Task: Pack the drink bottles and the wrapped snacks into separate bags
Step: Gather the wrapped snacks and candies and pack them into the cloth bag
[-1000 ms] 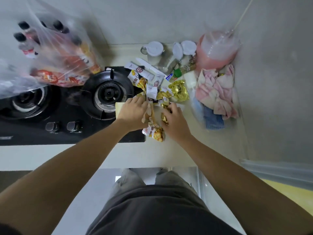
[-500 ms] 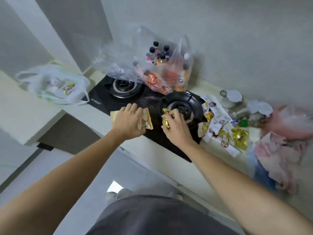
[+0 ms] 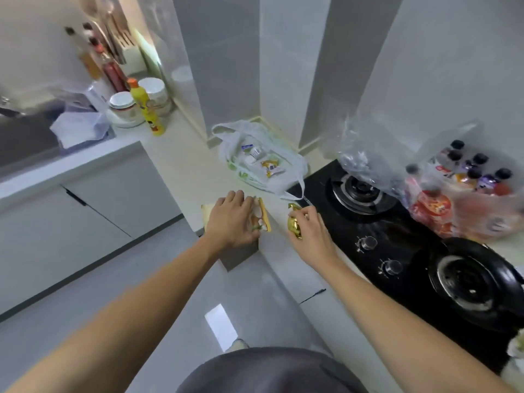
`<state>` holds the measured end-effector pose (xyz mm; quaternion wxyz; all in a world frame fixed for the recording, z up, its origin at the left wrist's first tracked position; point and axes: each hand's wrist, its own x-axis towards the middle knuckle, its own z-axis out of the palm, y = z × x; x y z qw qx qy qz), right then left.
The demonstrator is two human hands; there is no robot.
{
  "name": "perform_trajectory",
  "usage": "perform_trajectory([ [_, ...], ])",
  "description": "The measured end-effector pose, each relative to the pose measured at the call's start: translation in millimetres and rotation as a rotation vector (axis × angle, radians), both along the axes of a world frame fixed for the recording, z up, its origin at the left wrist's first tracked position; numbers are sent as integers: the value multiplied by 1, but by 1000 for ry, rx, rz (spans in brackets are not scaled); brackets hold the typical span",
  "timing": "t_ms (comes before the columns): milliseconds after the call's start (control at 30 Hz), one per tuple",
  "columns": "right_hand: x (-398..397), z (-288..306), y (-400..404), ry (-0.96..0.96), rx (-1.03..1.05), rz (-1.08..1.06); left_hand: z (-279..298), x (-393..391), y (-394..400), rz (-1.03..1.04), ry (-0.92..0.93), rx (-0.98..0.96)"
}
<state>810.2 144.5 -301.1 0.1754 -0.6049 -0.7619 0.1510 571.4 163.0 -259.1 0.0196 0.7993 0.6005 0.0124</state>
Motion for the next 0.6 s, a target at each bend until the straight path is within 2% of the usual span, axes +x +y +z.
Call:
perform_trajectory([
  [267,-68,-28,108,18,-89,-23,-16,-59,99,44,-69,-12],
  [600,-79,-72,262,57,-189,-224,-55,-45,282,-191,-64,-187],
])
